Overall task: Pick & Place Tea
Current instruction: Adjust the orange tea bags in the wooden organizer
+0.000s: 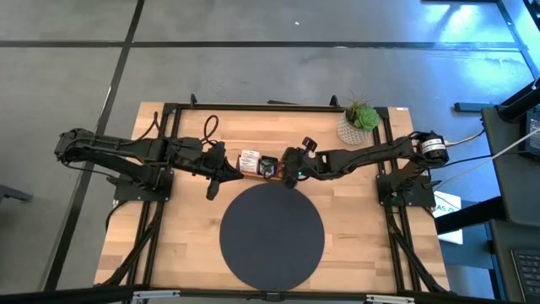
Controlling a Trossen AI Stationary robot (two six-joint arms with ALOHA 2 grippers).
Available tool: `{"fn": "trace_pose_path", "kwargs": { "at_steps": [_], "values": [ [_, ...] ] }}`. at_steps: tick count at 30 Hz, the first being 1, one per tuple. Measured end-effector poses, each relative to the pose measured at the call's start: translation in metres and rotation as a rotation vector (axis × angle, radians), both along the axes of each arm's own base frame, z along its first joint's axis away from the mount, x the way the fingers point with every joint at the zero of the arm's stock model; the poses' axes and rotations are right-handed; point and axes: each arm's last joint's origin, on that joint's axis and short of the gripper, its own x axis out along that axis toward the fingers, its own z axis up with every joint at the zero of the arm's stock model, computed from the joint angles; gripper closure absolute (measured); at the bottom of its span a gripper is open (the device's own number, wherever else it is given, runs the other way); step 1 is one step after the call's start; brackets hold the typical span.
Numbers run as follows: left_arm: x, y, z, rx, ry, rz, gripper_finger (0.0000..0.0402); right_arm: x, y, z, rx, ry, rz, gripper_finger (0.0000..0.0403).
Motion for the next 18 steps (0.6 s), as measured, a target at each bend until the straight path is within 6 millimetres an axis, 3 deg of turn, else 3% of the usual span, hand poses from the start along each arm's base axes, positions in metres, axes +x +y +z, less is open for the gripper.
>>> {"fn": "trace_pose_path", "kwargs": {
  "at_steps": [5, 9, 13, 18],
  "values": [
    [-0.002, 0.0, 0.001, -0.013, -0.001, 0.006, 0.0391, 0.011, 0.001, 0.011, -0.044, -0.129, 0.055, 0.0276],
    [-0.009, 0.001, 0.006, -0.021, -0.015, 0.021, 0.0388, 0.014, -0.01, 0.014, -0.045, -0.16, 0.077, 0.0276],
    [-0.013, 0.001, 0.009, -0.021, -0.032, 0.028, 0.0387, 0.019, -0.025, 0.004, 0.043, -0.153, 0.118, 0.0276],
    [-0.013, 0.001, 0.008, -0.023, -0.028, 0.029, 0.039, 0.03, -0.028, -0.013, 0.085, -0.171, 0.159, 0.0276]
  ]
}}
